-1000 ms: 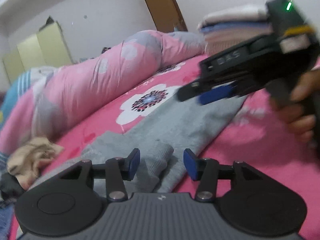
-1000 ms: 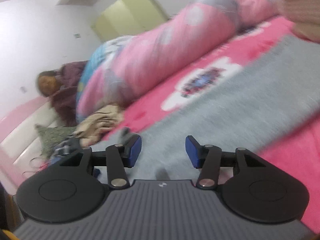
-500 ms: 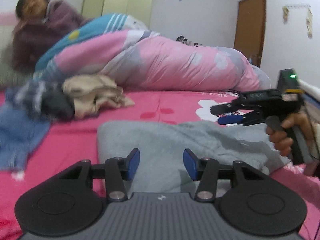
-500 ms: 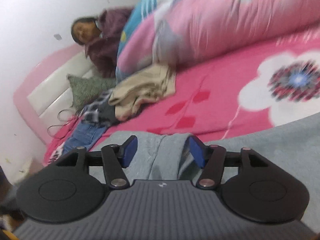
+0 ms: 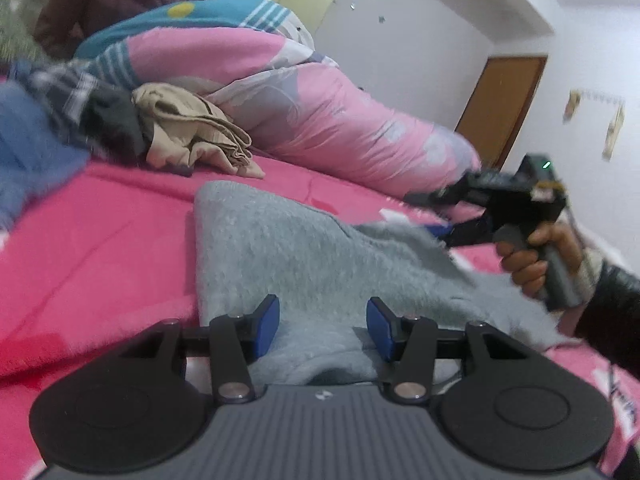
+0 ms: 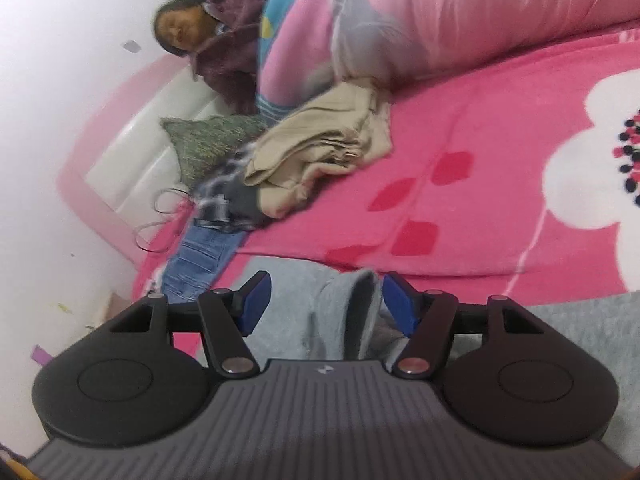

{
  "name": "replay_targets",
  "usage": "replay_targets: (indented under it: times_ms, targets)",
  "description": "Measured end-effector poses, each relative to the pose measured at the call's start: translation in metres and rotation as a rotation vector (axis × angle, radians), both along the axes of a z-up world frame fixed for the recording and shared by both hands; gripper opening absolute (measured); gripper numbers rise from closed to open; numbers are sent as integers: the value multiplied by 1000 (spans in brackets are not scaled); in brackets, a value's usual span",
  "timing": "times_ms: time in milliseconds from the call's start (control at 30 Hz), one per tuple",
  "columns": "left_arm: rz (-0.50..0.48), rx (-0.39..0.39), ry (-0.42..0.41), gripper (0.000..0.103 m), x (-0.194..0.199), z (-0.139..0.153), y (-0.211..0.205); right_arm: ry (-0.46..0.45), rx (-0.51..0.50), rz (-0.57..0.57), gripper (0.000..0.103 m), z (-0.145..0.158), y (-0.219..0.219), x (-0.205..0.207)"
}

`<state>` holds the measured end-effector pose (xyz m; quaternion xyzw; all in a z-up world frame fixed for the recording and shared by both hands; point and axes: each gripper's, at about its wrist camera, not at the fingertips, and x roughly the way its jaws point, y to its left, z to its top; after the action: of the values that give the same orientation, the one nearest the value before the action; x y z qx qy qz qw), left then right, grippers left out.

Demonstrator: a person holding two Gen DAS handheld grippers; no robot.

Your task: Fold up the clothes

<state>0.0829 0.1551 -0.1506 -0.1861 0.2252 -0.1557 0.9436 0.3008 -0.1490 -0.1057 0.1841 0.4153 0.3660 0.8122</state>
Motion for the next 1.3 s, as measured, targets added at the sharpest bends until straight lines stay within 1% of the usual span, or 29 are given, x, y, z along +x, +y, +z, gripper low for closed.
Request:
replay_targets:
  times_ms: [100,200,267,300,367,433,533,567,667,700,767,800,833,900,967,1033,1100,1167,1233,1300]
  targets:
    - [-4,-39,-2,50,1,-3,5,50,-68,-31,62,-6,6,6]
    - [-6,-59,-4,50,1,-4,8,122,-94,-42,62,-19,14,9]
    - [-8,-69,-5,50,1,-5,9,122,-117,-46,63,-20,21,8]
    - [-9,-73,-5,50,1,-5,10,115,-100,-41,62,-17,23,7]
    - [-9,-79,-6,50,1,-6,10,65,-41,-18,62,-3,26,0]
    - [-10,-84,-6,50,1,-6,11,43,-26,2,62,5,30,-5]
    - [-11,-89,-5,50,1,-7,12,97,-108,-17,62,-3,30,-11]
    - [-11,-90,-5,50,2,-7,12,110,-121,-30,62,-8,26,-15]
    - [-6,-90,-4,50,2,-7,12,120,-38,-51,61,-12,14,-31]
    - [-6,-92,-3,50,3,-7,12,123,-5,-52,59,-12,10,-38]
    - [-5,-98,-3,50,3,-7,13,122,-16,-48,47,-17,10,-51]
    - [-5,-102,-4,50,3,-7,13,118,-52,-58,22,-20,12,-57]
    - [-6,-108,-7,50,2,-7,14,113,-76,-70,13,-21,12,-60]
    - [-9,-126,-19,50,1,-6,16,86,-48,-96,10,-12,8,-70]
    - [-15,-151,-24,50,0,-7,20,52,0,-95,10,2,5,-81]
    - [-26,-179,-14,51,2,-8,22,44,-10,-89,9,3,2,-85]
    - [-31,-185,-7,51,4,-9,22,89,-54,-118,10,-13,-7,-80]
    - [-31,-180,-3,51,4,-10,22,138,-7,-144,13,-23,-18,-75]
    - [-28,-175,0,51,4,-10,21,103,6,-150,17,-18,-21,-78]
    - [-26,-173,3,51,5,-11,21,39,-46,-163,23,-7,-22,-84]
